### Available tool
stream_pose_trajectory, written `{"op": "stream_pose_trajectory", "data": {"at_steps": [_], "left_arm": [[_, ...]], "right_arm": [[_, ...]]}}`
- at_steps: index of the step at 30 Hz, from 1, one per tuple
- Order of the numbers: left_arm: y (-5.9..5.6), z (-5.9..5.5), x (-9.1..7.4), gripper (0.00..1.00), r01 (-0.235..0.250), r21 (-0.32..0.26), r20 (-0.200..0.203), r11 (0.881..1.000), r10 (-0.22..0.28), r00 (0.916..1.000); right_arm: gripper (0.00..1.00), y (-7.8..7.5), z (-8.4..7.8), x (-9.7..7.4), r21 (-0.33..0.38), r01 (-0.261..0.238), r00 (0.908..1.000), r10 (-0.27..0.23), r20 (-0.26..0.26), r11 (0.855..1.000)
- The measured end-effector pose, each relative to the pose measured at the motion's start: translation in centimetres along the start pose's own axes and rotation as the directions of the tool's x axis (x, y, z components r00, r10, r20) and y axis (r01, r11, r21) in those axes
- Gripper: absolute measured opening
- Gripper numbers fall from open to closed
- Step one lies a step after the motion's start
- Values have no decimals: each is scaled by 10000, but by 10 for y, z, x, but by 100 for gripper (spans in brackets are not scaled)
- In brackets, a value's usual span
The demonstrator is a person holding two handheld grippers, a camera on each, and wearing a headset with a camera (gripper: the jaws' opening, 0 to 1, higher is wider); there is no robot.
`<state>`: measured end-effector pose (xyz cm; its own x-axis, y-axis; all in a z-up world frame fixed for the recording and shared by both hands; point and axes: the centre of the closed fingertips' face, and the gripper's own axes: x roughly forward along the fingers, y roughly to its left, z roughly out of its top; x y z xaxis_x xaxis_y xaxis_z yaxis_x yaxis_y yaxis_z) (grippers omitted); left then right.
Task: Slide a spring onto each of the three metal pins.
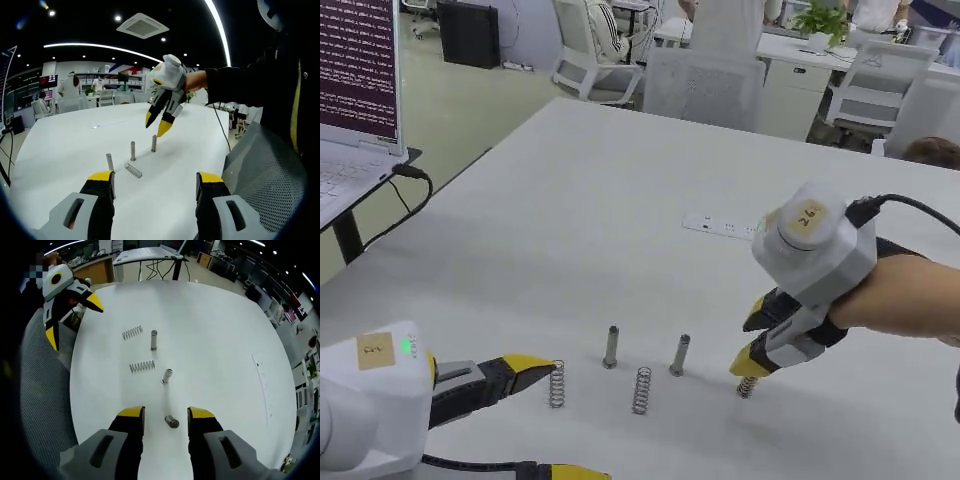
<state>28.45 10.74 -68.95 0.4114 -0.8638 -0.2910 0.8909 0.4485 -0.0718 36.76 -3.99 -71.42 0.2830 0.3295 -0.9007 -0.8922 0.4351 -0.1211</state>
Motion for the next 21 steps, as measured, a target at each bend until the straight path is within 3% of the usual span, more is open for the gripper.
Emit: {"op": "stream_pose_trajectory", "data": {"at_steps": [12,21], "left_arm": [[3,1,-4,62,-147,36,84,9999,147,9999],[6,-2,-3,61,-206,-23,57,9998,206,9998]], "right_arm": [[31,16,9,-12,111,33,9981,-40,617,9999],[31,38,10,-8,240,-290,9960,268,856,9993]]}}
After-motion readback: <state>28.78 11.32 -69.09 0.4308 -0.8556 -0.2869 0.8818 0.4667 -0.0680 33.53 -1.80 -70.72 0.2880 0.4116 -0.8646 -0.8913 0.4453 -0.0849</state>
